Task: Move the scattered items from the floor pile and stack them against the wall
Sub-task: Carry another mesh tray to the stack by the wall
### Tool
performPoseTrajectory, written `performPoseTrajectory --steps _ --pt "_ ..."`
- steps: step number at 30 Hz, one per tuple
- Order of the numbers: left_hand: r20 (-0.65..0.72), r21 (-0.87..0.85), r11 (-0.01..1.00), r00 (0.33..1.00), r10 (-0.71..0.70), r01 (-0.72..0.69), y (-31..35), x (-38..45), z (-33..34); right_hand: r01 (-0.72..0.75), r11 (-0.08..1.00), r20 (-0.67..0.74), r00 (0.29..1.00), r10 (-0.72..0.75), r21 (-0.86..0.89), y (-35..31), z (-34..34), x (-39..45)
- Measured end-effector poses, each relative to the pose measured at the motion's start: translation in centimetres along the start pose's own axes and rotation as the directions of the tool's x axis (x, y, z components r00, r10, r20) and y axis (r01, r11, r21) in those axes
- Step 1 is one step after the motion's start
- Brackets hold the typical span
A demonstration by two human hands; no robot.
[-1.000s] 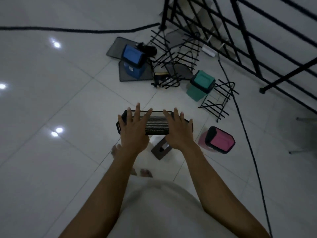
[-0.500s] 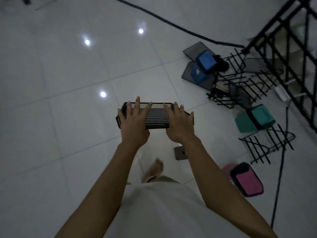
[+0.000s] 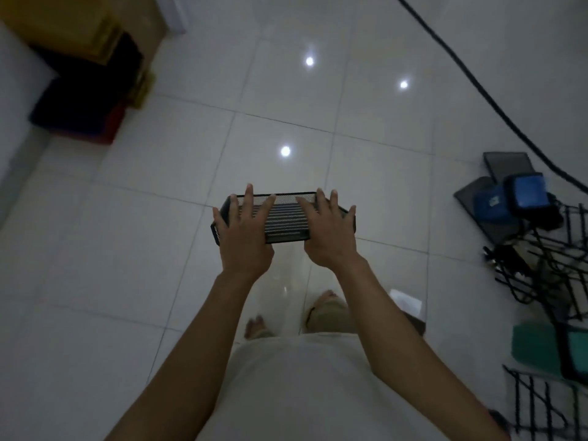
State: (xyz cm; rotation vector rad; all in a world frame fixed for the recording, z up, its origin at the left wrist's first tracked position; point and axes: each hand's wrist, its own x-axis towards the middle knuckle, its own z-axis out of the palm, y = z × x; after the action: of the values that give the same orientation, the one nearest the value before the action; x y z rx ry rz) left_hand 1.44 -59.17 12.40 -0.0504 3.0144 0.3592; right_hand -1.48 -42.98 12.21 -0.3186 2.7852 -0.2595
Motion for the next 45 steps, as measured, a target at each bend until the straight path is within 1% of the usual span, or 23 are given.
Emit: performPoseTrajectory --steps 5,10,14,17,20,22,26,29,33,37,40,45 --pt "-0.095 -0.038 0.983 0.979 -0.182 0.179 -5.1 1.8 -1.7 0.195 0.98 0.006 0.981 -0.195 -0.049 -5.2 -0.7 5.9" --pt "-0.172 -0.1 0.928 0.912 -0.372 0.359 -7.8 6.9 -2.4 0.388 0.91 0.036 0.921 -0.387 -0.144 -7.9 -2.6 15.0" --pt "-0.201 -0.124 0.846 0.822 -0.533 0.518 -8.4 11.7 -3.2 0.56 0.805 0.11 0.828 -0.55 -0.194 -9.3 -5.0 21.9" --pt "-0.197 -0.141 0.788 0.763 -0.616 0.599 -7.7 15.1 -3.9 0.641 0.745 0.187 0.767 -0.614 -0.183 -9.2 -7.3 26.2" --pt "-0.21 -0.143 0.752 0.722 -0.659 0.644 -7.7 18.7 -4.2 0.691 0.703 0.212 0.722 -0.659 -0.168 -9.3 -8.7 30.4" --pt "-0.215 -0.156 0.737 0.705 -0.675 0.658 -8.0 21.6 -4.6 0.705 0.688 0.205 0.709 -0.675 -0.171 -9.3 -9.6 33.3" --pt "-0.2 -0.156 0.741 0.713 -0.672 0.653 -9.1 26.5 -5.3 0.697 0.697 0.175 0.717 -0.675 -0.165 -9.3 -10.4 38.2" --pt "-0.192 -0.155 0.737 0.712 -0.675 0.657 -10.9 29.2 -5.6 0.699 0.697 0.193 0.715 -0.672 -0.163 -10.6 -10.7 41.3" --pt "-0.16 -0.166 0.703 0.685 -0.711 0.691 -13.8 31.3 -6.6 0.739 0.646 0.219 0.673 -0.706 -0.191 -13.7 -11.2 44.4" --pt "-0.178 -0.166 0.678 0.654 -0.735 0.716 -17.4 32.5 -7.6 0.774 0.602 0.226 0.634 -0.74 -0.198 -17.6 -11.2 47.1" --pt "-0.202 -0.181 0.68 0.65 -0.732 0.71 -20.7 33.5 -8.5 0.78 0.593 0.203 0.625 -0.754 -0.2 -20.7 -11.0 48.8" --pt "-0.242 -0.194 0.694 0.652 -0.718 0.693 -27.9 36.0 -10.1 0.766 0.616 0.133 0.64 -0.756 -0.186 -27.2 -10.0 52.6"
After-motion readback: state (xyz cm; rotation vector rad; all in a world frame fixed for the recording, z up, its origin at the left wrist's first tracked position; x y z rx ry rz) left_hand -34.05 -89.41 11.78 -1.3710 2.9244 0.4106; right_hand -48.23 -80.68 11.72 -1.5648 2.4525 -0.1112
